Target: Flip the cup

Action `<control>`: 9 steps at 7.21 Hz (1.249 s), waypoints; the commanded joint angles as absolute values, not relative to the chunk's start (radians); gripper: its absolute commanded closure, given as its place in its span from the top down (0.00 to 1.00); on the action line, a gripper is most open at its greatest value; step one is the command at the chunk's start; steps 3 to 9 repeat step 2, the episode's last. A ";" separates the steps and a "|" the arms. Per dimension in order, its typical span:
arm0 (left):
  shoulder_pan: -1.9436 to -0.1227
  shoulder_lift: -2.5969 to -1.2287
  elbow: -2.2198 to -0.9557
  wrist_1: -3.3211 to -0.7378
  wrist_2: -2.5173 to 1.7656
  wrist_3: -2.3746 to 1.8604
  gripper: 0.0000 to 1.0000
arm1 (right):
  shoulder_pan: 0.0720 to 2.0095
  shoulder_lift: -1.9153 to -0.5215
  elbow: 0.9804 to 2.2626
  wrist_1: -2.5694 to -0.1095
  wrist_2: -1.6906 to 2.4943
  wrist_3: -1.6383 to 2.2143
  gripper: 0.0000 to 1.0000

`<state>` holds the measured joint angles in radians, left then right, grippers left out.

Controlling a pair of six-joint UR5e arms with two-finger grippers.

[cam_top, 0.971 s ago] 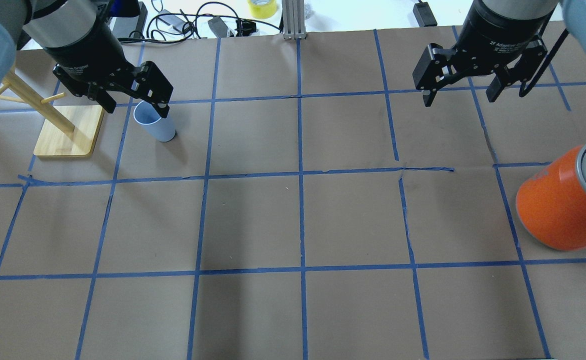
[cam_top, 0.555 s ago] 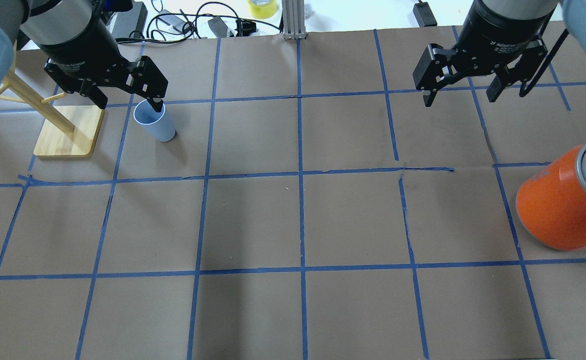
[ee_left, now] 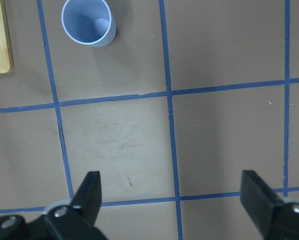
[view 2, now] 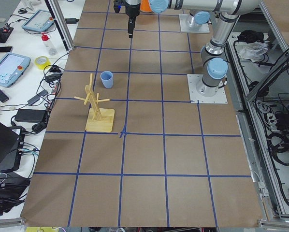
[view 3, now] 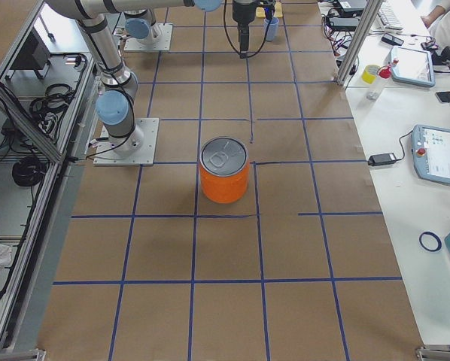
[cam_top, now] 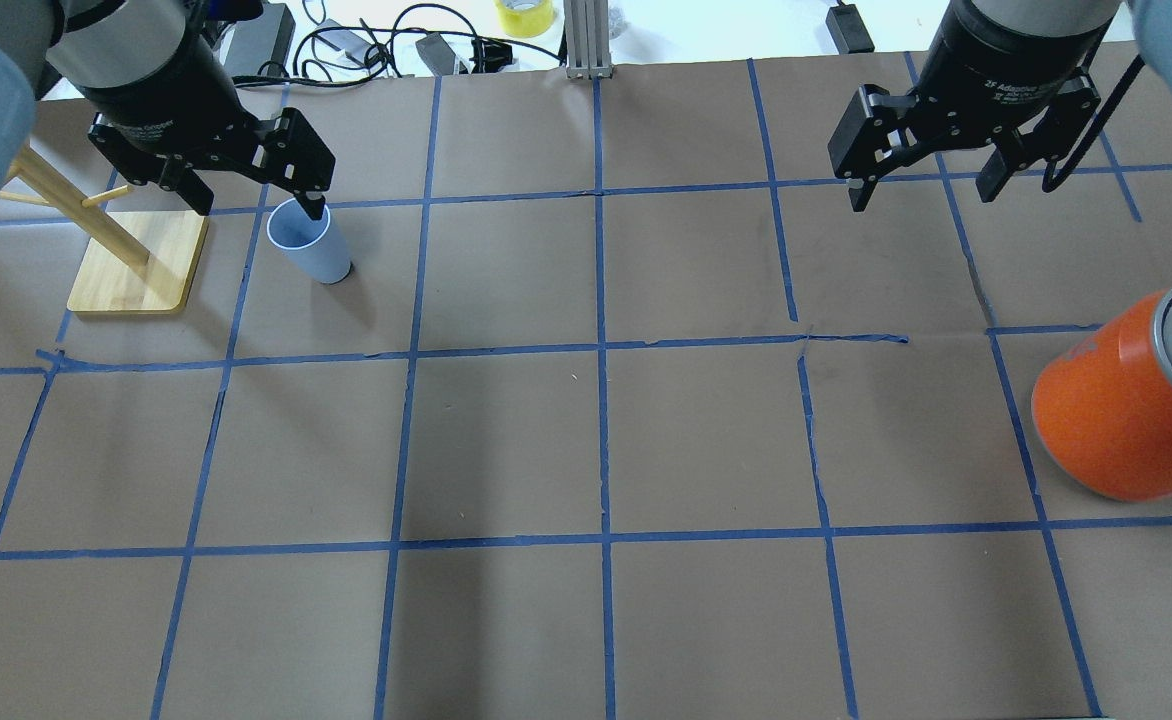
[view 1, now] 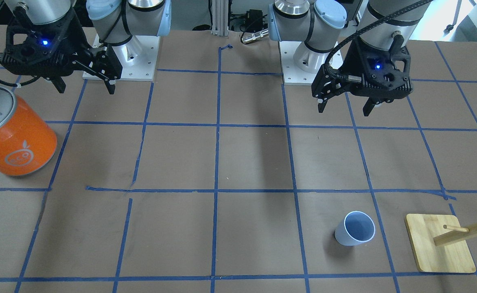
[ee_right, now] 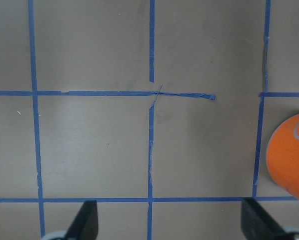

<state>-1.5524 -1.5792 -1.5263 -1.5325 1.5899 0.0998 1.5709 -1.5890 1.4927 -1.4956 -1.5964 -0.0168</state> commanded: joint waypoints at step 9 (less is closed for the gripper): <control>-1.552 -1.571 -1.529 -1.532 1.589 0.100 1.00 | 1.569 -1.592 1.494 -1.497 -1.600 -0.017 1.00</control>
